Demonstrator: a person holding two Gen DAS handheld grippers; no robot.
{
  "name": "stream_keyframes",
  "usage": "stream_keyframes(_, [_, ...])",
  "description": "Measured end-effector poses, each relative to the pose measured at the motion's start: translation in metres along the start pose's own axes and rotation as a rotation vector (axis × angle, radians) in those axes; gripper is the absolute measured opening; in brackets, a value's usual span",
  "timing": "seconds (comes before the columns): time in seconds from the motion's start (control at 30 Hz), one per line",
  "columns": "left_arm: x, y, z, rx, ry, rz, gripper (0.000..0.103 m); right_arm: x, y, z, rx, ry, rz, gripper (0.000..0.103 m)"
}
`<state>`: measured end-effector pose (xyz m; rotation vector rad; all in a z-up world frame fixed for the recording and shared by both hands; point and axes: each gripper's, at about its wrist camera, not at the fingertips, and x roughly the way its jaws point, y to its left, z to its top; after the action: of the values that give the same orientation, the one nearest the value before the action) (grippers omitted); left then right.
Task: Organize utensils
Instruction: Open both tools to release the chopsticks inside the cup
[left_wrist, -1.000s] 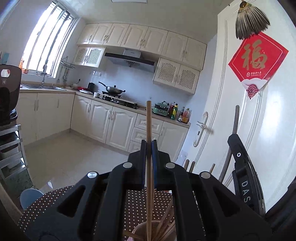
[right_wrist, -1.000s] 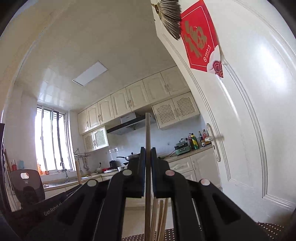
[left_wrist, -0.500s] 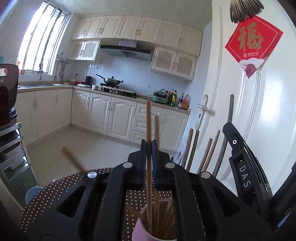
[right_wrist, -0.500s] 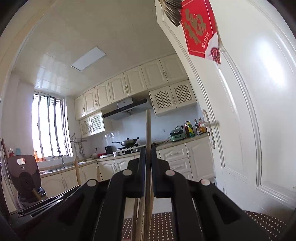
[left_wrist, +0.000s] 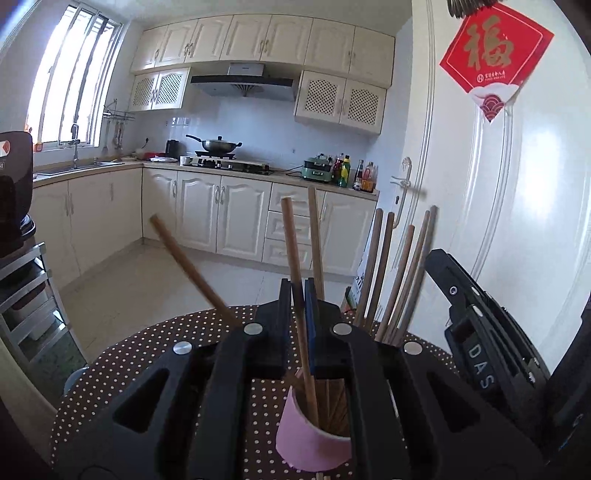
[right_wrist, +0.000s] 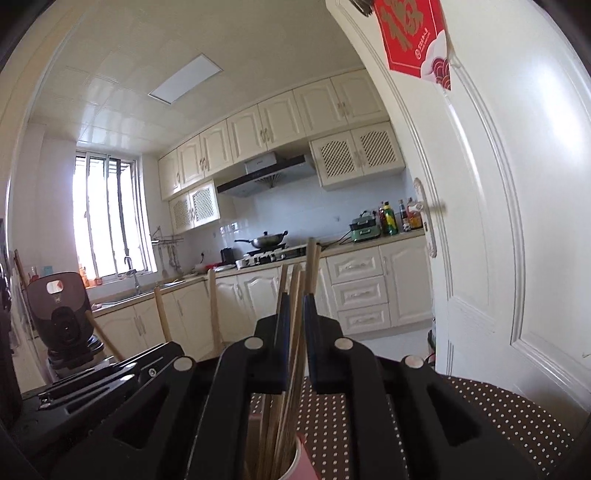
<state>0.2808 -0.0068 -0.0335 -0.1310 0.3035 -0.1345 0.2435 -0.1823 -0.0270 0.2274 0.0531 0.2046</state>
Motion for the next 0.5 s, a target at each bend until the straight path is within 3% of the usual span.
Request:
stream_keyframes(0.1, [-0.003, -0.001, -0.001, 0.020, 0.025, -0.001, 0.009, -0.008, -0.001, 0.004, 0.001, 0.023, 0.021, 0.011])
stream_keyframes(0.13, [-0.005, -0.001, -0.002, 0.022, 0.036, -0.004, 0.009, -0.011, -0.001, 0.005, 0.000, 0.031, 0.031, 0.014])
stream_keyframes(0.2, [-0.008, -0.001, -0.004, 0.022, 0.045, -0.011, 0.009, -0.020, -0.001, 0.008, -0.009, 0.040, 0.033, 0.031])
stream_keyframes(0.3, [-0.016, -0.001, -0.010, 0.028, 0.067, -0.007, 0.009, -0.032, -0.001, 0.010, -0.017, 0.040, 0.032, 0.044])
stream_keyframes(0.5, [-0.036, -0.005, -0.014, 0.055, 0.085, -0.016, 0.009, -0.053, -0.006, 0.011, -0.019, 0.103, 0.029, 0.057])
